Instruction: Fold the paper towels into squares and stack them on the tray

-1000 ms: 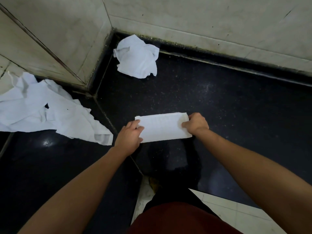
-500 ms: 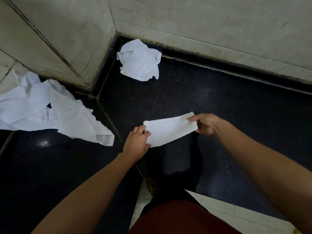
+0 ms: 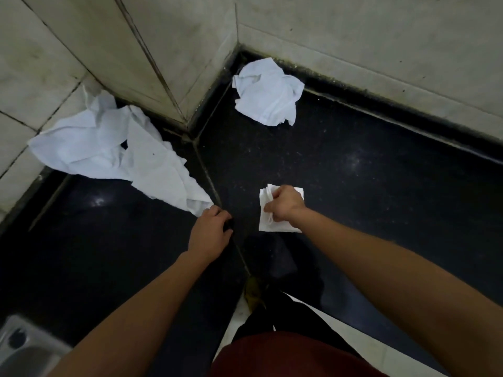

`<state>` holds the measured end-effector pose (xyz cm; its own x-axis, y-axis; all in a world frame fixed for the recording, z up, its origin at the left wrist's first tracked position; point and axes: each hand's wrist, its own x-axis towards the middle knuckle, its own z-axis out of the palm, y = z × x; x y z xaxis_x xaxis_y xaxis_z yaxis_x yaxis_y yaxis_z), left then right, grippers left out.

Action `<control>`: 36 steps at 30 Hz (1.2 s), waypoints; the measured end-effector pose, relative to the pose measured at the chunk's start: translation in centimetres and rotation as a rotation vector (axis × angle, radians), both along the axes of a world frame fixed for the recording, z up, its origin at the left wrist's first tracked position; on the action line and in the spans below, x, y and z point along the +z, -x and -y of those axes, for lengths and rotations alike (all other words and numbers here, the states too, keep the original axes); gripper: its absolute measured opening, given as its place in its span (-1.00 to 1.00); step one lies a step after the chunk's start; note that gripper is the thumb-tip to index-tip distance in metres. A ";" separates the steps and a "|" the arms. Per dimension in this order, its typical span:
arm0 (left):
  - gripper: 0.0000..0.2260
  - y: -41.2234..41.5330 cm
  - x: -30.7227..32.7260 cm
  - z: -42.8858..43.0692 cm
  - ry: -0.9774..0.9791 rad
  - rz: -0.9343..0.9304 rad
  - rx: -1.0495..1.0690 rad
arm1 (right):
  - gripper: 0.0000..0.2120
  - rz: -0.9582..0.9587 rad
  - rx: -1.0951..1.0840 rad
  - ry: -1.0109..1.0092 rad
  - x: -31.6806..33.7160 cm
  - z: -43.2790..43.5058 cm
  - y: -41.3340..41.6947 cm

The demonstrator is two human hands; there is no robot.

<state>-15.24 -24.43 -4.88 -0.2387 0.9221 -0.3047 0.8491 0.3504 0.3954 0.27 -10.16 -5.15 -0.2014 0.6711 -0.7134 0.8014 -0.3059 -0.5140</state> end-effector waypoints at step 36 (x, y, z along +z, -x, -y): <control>-0.58 -4.6 -1.2 -5.5 0.063 -0.136 -0.426 | -0.84 0.069 0.618 -0.467 -1.2 2.5 -11.2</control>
<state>-10.67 -18.90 -6.13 0.1166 0.9272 -0.3559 0.9656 -0.0221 0.2590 11.50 -12.67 -6.32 -0.6023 0.6857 -0.4087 0.7908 0.4425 -0.4228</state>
